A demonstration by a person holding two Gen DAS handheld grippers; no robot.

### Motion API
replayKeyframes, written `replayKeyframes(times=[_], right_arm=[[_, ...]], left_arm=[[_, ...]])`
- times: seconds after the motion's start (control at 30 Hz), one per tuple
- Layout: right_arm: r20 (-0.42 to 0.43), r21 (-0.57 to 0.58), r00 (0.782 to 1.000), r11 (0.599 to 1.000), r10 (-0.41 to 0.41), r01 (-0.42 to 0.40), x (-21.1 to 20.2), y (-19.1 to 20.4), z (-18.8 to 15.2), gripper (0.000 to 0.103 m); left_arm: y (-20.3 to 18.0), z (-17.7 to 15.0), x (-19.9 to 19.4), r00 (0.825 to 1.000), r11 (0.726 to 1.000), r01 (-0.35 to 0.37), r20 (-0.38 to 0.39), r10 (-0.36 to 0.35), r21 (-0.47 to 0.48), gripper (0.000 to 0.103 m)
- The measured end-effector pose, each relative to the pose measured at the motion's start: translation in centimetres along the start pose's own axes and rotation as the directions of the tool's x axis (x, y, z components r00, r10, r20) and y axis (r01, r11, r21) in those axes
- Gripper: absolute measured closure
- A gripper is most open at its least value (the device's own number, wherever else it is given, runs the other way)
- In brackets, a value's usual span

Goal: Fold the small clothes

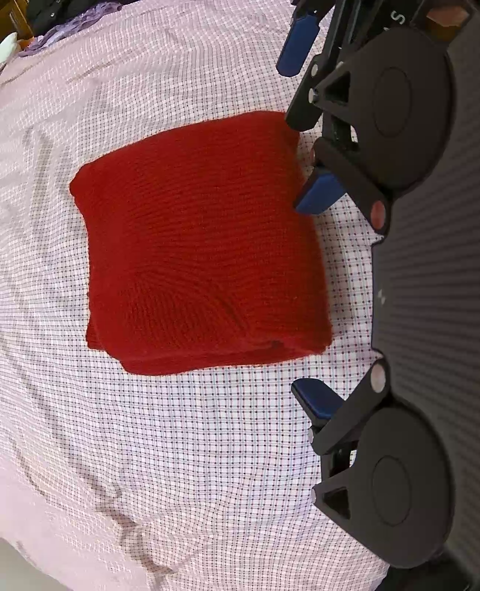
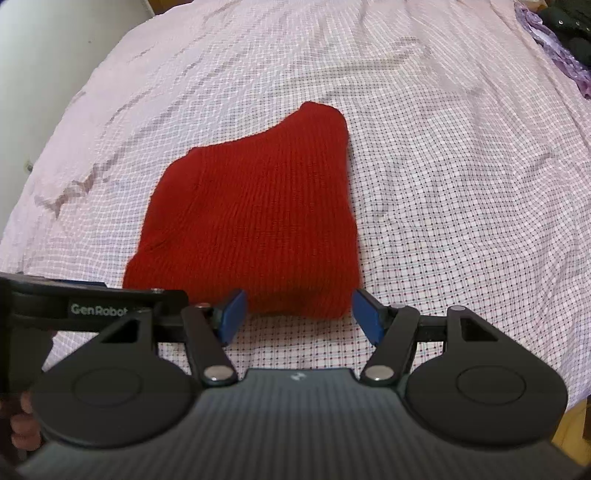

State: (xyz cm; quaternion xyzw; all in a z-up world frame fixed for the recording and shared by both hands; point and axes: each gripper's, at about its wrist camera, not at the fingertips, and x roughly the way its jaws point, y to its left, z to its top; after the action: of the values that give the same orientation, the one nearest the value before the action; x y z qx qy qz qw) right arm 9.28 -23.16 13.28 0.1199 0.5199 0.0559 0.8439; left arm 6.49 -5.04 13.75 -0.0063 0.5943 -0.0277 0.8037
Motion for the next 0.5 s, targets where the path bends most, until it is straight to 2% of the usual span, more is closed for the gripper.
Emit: replayKeyframes(times=[0.5], right_arm=[[-0.011,-0.013,1.0,1.0,-0.008,0.008,0.42,0.22,0.19,0.037]], left_arm=[[0.24,0.05,0.4,1.0,1.0,-0.023,-0.014,0.023,-0.017,0.005]])
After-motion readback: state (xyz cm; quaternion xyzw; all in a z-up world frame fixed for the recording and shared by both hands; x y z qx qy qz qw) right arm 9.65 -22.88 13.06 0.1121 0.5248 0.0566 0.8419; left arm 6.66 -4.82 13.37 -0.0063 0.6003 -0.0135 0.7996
